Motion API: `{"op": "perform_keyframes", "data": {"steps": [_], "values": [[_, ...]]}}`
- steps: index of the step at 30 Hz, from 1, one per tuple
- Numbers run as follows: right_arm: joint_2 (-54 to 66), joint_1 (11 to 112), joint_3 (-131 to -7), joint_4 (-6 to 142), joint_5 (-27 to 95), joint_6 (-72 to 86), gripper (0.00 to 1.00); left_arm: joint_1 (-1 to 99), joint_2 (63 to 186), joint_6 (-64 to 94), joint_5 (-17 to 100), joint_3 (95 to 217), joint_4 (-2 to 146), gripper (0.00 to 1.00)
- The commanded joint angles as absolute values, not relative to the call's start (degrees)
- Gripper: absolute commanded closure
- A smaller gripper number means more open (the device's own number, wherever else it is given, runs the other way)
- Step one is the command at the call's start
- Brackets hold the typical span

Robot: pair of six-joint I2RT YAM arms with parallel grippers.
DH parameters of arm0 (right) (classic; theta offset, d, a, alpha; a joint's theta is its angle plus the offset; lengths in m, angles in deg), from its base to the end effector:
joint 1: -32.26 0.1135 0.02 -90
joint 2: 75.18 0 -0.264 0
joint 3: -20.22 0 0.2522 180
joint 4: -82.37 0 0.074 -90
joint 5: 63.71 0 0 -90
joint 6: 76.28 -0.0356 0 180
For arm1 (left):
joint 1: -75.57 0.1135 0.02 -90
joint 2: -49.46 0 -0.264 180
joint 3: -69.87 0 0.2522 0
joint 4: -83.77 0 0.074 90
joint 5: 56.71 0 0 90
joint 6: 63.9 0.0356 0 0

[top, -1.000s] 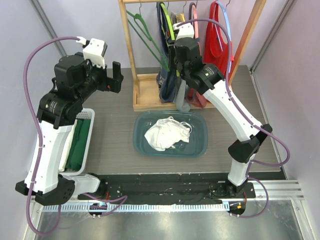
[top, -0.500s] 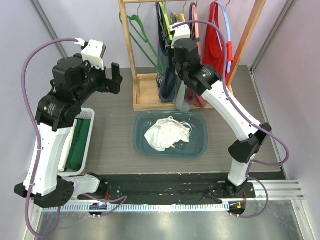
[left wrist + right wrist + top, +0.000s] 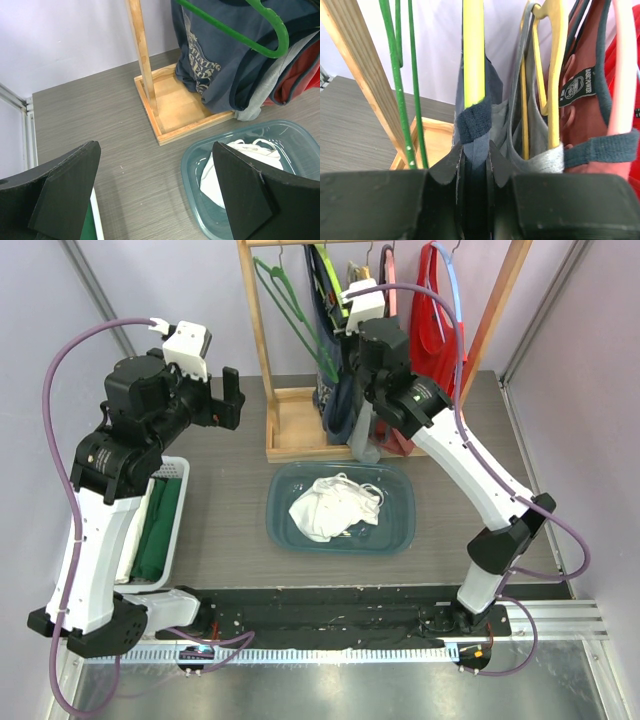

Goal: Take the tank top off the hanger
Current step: Pick up the hanger from the clothesline, then remove the tank top from the hanger.

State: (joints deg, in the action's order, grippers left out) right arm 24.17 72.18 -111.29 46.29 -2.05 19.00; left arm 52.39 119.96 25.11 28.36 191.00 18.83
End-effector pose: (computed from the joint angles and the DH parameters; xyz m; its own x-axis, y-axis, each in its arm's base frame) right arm 0.3034 0.2318 0.5010 -0.0337 -0.1338 -0.9904 -0.2056 0.9707 -0.1241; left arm 0.1832 -0.0751 0.5303 -0.2326 0.0809 -0.9692 0.3116 0.9502 0.0045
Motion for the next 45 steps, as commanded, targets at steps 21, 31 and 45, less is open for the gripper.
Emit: {"op": "perform_keyframes", "data": {"steps": [21, 31, 45], "values": [[-5.2, 71.8, -92.3, 48.8, 11.6, 13.5, 0.99, 52.6, 118.5, 25.6, 29.0, 190.8, 21.3, 0.0], [-11.3, 71.8, -103.9, 46.8, 25.6, 10.4, 0.99, 53.1, 117.8, 25.6, 30.0, 191.2, 20.4, 0.01], [-16.4, 71.8, -109.5, 45.1, 33.9, 9.9, 0.99, 53.2, 118.4, 25.0, 31.4, 191.0, 20.8, 0.0]]}}
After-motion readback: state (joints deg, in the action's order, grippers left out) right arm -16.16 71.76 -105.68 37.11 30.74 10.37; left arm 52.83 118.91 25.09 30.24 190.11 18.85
